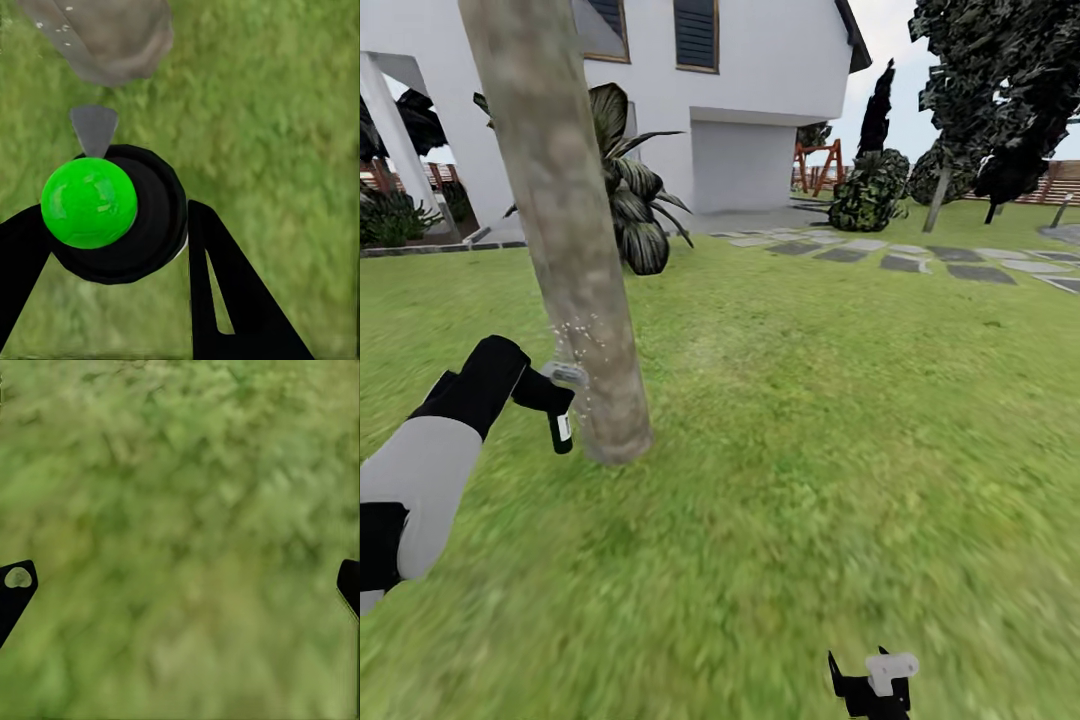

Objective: In the garden, pick up the pesticide atomizer on the floor and spray pesticide onto both trees until each tree trunk is fully covered.

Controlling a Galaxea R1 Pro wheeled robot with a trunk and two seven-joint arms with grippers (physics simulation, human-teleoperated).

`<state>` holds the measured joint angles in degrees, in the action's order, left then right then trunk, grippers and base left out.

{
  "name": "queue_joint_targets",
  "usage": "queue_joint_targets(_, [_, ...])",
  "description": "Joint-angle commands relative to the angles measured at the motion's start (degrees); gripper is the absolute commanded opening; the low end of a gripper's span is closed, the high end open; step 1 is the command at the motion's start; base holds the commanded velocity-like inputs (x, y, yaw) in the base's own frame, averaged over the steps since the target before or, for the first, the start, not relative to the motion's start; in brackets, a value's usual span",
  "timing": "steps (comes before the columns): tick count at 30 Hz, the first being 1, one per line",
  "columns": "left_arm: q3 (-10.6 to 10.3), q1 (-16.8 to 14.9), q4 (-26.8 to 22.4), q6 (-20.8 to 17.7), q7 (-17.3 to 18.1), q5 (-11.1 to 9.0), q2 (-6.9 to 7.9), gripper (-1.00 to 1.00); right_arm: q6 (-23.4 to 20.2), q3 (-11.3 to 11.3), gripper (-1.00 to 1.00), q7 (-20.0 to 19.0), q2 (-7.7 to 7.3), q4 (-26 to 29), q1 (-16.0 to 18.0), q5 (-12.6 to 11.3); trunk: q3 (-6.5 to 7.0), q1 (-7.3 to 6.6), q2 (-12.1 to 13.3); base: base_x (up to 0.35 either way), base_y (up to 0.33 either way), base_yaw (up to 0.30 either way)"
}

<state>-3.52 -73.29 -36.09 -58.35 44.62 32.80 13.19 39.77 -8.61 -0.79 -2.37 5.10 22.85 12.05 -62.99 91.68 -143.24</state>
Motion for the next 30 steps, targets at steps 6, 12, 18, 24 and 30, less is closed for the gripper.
queue_joint_targets(6, [0.00,2.25,1.13,0.15,-0.19,-0.02,0.07,-1.00,0.04,0.00,1.00,0.00,0.00,0.00,0.00,-0.01,0.00,0.00,0.00,0.104,-0.266,0.275])
queue_joint_targets(12, [0.00,2.44,4.58,0.25,-0.41,-0.02,0.10,-1.00,0.07,0.00,1.00,0.00,-0.15,0.04,0.00,-0.01,0.00,0.00,0.00,0.176,-0.245,0.155])
queue_joint_targets(18, [0.14,3.89,5.07,0.36,-0.50,-0.01,0.17,-1.00,0.07,0.00,1.00,0.09,-0.35,0.01,0.00,-0.01,0.00,0.00,0.00,0.168,-0.245,0.002])
queue_joint_targets(24, [2.68,4.02,4.97,0.59,-0.50,0.03,0.26,-1.00,-0.03,0.00,1.00,0.00,-0.27,0.06,0.00,-0.01,0.00,0.00,0.00,0.028,-0.269,0.000])
queue_joint_targets(30, [2.88,4.71,4.99,0.68,-0.50,0.06,0.26,-1.00,-0.05,0.00,1.00,0.00,-0.26,0.07,0.00,-0.01,0.00,0.00,0.00,-0.028,-0.276,0.076])
